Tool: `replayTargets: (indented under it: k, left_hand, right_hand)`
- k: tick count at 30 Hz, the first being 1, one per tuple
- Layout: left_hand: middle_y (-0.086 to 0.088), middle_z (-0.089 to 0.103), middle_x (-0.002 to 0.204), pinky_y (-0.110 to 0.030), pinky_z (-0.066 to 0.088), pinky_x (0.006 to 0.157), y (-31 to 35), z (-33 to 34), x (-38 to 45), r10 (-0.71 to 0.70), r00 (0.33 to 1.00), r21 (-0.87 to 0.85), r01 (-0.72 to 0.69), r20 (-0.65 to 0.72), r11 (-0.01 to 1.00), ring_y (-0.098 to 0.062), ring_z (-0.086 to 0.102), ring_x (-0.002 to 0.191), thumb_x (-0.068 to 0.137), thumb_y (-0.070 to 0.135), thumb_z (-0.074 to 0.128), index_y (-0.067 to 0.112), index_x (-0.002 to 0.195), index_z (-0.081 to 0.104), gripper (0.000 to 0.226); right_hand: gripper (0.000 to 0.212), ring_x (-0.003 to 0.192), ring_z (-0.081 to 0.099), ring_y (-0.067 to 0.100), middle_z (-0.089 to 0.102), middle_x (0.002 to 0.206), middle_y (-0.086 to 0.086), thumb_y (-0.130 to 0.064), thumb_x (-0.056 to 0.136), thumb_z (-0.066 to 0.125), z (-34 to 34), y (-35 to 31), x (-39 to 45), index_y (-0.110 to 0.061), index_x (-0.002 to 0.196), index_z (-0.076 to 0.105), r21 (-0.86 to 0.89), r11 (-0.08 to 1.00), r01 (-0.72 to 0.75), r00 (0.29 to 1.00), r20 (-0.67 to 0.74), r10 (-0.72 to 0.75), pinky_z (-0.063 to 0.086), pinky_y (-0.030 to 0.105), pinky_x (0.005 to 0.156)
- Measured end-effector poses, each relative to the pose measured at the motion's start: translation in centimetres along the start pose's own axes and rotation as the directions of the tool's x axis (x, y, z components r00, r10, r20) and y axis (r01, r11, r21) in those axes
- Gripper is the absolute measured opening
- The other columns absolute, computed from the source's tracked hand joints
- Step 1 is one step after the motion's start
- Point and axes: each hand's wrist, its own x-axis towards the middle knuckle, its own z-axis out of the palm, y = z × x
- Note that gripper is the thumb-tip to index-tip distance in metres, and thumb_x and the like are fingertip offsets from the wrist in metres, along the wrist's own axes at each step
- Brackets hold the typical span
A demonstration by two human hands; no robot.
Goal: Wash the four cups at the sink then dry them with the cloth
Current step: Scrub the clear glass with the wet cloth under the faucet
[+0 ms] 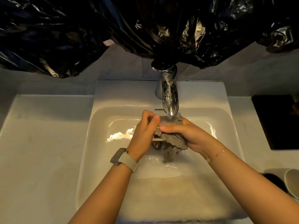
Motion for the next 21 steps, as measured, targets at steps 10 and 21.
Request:
replayTargets:
  k: [10, 21]
  left_hand:
    - [0.006, 0.06, 0.084, -0.027, 0.049, 0.071, -0.3, 0.3, -0.3, -0.101, 0.995, 0.009, 0.101, 0.009, 0.995, -0.019, 0.06, 0.083, 0.104, 0.049, 0.03, 0.025, 0.099, 0.052, 0.033]
    - [-0.009, 0.061, 0.081, -0.016, 0.044, 0.048, 0.2, 0.6, 0.2, -0.32, 0.945, -0.166, 0.326, 0.064, 0.931, -0.02, 0.056, 0.07, 0.104, 0.05, 0.029, 0.005, 0.112, 0.063, 0.057]
  right_hand:
    - [0.024, 0.077, 0.068, 0.029, 0.072, 0.088, 0.016, -0.009, 0.077, 0.076, 1.0, 2.0, -0.3, -0.005, 0.1, 0.072, -0.122, 0.988, 0.099, 0.982, -0.146, -0.117, 0.057, 0.042, 0.067]
    - [0.015, 0.085, 0.069, 0.043, 0.073, 0.09, 0.02, -0.01, 0.078, 0.076, 1.8, 2.2, -0.8, -0.01, 0.094, 0.074, -0.177, 0.977, 0.12, 0.967, -0.2, -0.155, 0.054, 0.06, 0.078]
